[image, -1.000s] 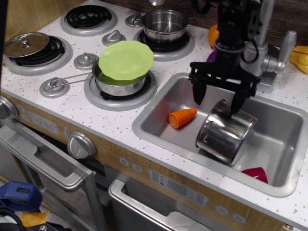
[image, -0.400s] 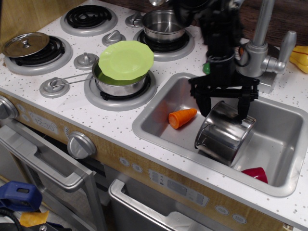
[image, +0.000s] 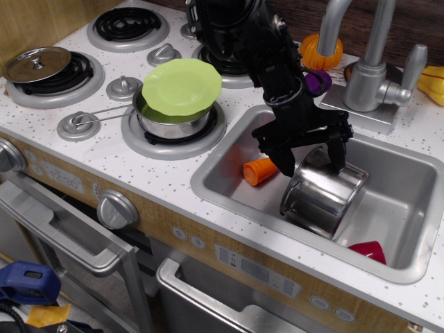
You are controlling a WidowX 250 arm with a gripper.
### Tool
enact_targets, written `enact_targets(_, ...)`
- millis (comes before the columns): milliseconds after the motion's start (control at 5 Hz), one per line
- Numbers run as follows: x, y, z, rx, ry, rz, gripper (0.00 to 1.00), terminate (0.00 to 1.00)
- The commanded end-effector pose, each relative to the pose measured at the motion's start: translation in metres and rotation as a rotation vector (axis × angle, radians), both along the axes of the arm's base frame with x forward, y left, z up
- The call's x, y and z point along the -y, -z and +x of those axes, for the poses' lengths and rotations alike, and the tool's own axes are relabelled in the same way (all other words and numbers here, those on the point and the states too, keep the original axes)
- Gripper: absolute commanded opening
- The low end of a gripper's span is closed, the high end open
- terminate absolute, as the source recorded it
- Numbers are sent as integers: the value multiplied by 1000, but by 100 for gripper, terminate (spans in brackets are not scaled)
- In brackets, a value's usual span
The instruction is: Flip pot upright in sink
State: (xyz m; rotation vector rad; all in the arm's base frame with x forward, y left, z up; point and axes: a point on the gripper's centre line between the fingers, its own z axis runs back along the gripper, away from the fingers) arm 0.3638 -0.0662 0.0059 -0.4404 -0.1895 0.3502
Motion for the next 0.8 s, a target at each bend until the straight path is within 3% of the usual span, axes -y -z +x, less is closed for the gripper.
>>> enact_targets(0,24,-16,13,101,-83,-71,100,0)
enact_targets(200,46,-19,20,111,-169,-122,0,0)
enact_targets(400,57,-22,21,107,-208,-139,0,0)
enact_targets(600,56,-21,18,94,-167,-59,0,0)
